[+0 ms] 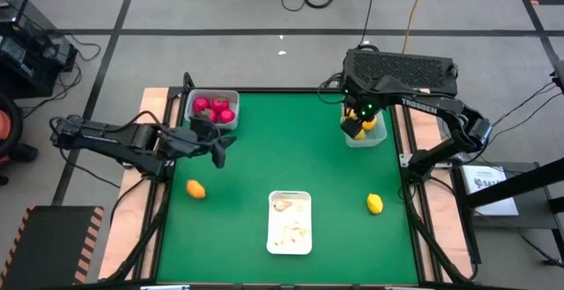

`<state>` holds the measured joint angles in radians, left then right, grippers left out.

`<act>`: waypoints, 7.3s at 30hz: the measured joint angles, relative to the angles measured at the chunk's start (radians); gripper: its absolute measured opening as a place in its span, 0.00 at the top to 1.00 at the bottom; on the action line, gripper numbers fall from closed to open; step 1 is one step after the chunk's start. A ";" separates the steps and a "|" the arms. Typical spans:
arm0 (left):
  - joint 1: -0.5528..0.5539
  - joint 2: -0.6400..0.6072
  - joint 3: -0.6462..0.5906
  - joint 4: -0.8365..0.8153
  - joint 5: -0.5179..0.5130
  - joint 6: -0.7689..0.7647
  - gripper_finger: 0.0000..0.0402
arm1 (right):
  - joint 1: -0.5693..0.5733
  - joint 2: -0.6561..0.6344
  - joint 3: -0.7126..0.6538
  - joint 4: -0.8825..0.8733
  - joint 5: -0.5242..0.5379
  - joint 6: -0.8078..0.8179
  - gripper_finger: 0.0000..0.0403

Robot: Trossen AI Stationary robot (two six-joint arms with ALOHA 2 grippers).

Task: Sort produce into baskets
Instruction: Put the right lemon into the transparent bin, then put the lemon into the transparent bin

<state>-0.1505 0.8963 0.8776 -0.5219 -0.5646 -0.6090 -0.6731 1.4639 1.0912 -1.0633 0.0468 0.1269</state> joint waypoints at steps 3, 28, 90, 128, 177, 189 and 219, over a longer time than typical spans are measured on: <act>0.000 0.000 0.000 -0.022 0.022 0.039 0.57 | -0.001 0.000 0.000 0.012 0.000 0.009 0.26; 0.071 -0.004 0.000 -0.039 0.117 0.356 0.57 | 0.529 0.000 0.228 -0.304 -0.151 0.871 0.22; 0.073 0.000 0.000 0.080 0.223 0.248 0.57 | 1.014 0.000 -0.375 0.139 -0.342 1.196 0.51; 0.072 0.000 0.000 0.078 0.212 0.230 0.57 | 0.016 0.001 0.217 -0.136 0.138 0.193 0.52; -0.156 0.000 -0.047 -0.548 0.639 -0.114 0.57 | 0.056 0.051 0.209 -0.056 -0.128 0.195 0.31; -0.261 0.154 -0.168 -0.505 0.622 0.318 0.57 | 0.319 0.009 0.208 0.068 -0.127 0.331 0.31; -0.269 0.485 -0.131 -0.512 0.633 0.520 0.13 | 0.446 0.009 0.208 0.095 -0.041 0.367 0.31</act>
<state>-0.4194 1.3809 0.7464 -1.0340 0.0680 -0.0887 -0.2268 1.4732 1.2991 -0.9680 0.0055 0.4943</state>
